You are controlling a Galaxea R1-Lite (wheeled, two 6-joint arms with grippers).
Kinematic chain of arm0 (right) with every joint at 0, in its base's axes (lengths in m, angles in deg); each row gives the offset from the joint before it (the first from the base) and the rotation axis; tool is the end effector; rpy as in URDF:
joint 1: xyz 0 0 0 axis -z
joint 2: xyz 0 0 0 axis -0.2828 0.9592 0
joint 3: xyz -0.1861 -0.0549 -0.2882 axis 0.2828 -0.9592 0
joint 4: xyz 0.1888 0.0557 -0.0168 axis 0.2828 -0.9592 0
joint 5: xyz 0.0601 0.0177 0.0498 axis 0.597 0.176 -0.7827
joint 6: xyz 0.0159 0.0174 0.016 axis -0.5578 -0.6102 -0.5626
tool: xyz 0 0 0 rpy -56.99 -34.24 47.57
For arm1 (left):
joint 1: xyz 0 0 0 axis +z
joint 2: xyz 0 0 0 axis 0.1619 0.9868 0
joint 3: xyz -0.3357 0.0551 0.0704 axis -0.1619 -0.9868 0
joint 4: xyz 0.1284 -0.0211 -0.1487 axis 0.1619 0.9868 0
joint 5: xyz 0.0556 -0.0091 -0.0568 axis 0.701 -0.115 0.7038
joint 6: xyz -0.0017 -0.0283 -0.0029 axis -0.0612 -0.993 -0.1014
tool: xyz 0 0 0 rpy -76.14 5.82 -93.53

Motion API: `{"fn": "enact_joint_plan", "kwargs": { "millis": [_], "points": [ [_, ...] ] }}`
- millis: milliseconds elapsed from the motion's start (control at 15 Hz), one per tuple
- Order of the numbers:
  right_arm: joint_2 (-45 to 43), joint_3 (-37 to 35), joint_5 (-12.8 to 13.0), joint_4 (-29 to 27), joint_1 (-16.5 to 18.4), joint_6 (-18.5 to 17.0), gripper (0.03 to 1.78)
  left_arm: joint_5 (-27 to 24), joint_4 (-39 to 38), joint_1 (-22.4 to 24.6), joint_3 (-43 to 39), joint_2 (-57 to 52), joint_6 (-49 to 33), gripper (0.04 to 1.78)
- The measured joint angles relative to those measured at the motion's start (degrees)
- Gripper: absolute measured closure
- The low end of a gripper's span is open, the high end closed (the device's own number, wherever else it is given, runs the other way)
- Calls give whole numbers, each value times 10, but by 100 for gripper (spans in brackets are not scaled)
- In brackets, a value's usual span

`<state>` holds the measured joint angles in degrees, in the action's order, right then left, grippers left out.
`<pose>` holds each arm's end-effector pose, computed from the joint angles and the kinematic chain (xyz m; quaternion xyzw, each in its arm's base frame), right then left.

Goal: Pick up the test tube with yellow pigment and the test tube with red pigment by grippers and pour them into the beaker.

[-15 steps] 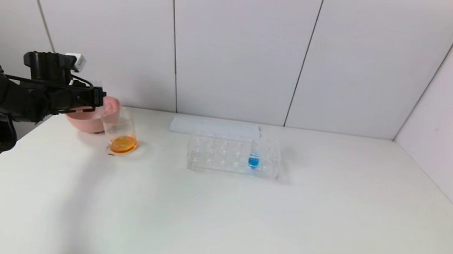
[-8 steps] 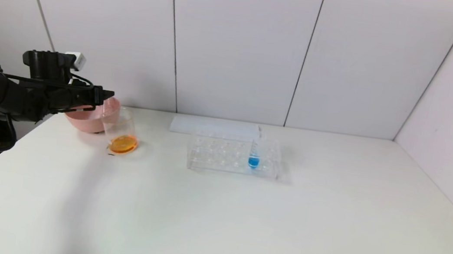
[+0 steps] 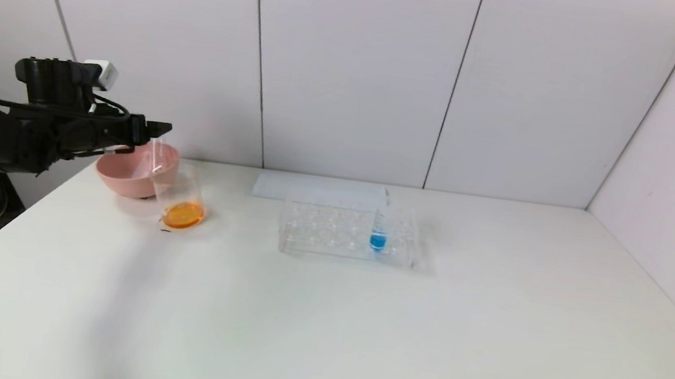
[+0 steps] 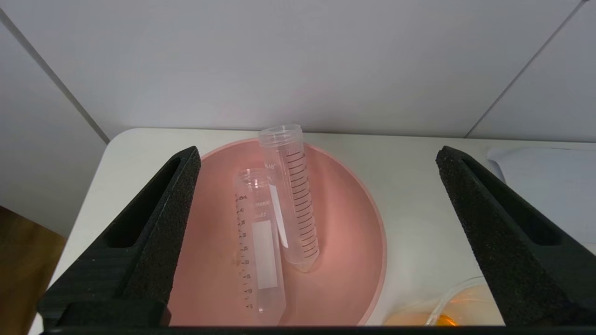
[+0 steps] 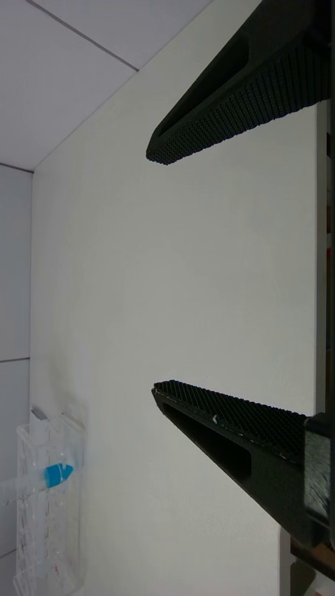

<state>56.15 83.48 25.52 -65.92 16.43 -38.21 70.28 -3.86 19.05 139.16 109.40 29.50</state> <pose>-0.0563 -0.0001 0.0758 0.0000 0.0009 -0.0019 1.0000 0.4661 0.0742 0.2113 -0.0332 0.1000 -0.0140 0.9943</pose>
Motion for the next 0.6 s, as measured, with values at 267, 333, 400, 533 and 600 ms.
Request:
{"fn": "enact_joint_plan", "kwargs": {
  "millis": [267,333,400,533,600],
  "points": [
    [0,0,0,0,0,0,11,1,5,1,-45,-93,4,6],
    [0,0,0,0,0,0,11,0,7,1,-67,-125,8,6],
    [0,0,0,0,0,0,11,-1,8,1,-90,-160,11,6],
    [0,0,0,0,0,0,11,-3,18,-3,-145,-246,14,6],
    [0,0,0,0,0,0,11,-4,29,-5,-172,-292,16,6]
  ]
}}
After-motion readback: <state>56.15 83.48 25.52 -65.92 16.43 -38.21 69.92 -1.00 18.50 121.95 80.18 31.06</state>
